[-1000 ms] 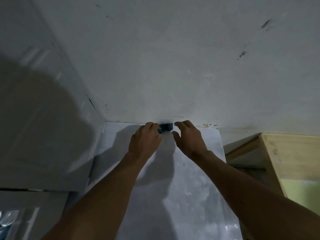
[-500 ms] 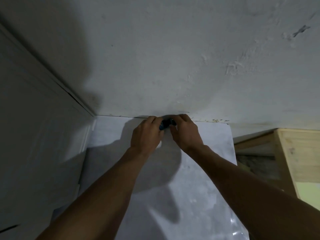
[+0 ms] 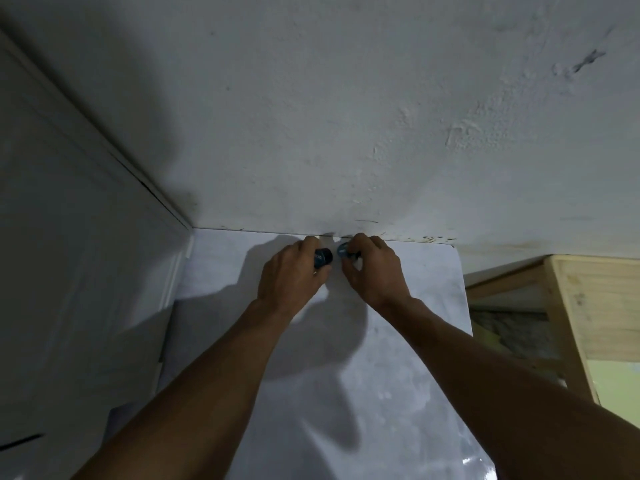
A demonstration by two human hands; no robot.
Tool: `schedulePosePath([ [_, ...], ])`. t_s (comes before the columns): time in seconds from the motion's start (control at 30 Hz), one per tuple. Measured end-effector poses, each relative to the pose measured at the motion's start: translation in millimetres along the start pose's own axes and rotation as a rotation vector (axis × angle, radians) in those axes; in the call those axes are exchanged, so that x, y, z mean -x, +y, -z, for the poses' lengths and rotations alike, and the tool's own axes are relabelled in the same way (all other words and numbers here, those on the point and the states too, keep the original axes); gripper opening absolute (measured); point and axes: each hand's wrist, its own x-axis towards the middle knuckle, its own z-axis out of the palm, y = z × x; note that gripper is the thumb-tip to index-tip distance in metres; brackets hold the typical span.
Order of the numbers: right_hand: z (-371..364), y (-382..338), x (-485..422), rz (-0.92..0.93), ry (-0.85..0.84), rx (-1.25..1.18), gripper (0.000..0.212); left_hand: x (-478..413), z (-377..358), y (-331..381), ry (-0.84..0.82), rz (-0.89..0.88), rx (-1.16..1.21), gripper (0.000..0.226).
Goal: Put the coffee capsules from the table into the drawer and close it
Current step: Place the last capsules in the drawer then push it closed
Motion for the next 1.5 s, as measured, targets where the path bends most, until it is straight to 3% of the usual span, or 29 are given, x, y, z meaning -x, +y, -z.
schedulePosePath([
  [0.13,18,-7,17,0.042,0.046,-0.034,0.023,15,16,8,0.054,-0.044,0.069,0.039],
  [0.3,52,-21,47,0.073,0.119,-0.038,0.049,41,53,32,0.173,-0.108,0.12,0.04],
  [0.57,101,-44,125,0.241,0.264,-0.16,0.038,113,109,75,0.3,-0.209,0.125,0.042],
  [0.87,119,-69,231,0.361,0.217,-0.221,0.044,235,139,95,0.386,-0.131,0.206,0.046],
  [1.2,88,-138,315,0.432,0.086,-0.298,0.05,363,173,58,0.471,0.061,0.222,0.047],
  [1.5,26,-239,339,0.501,0.016,-0.255,0.049,428,226,-30,0.502,0.131,0.121,0.04],
])
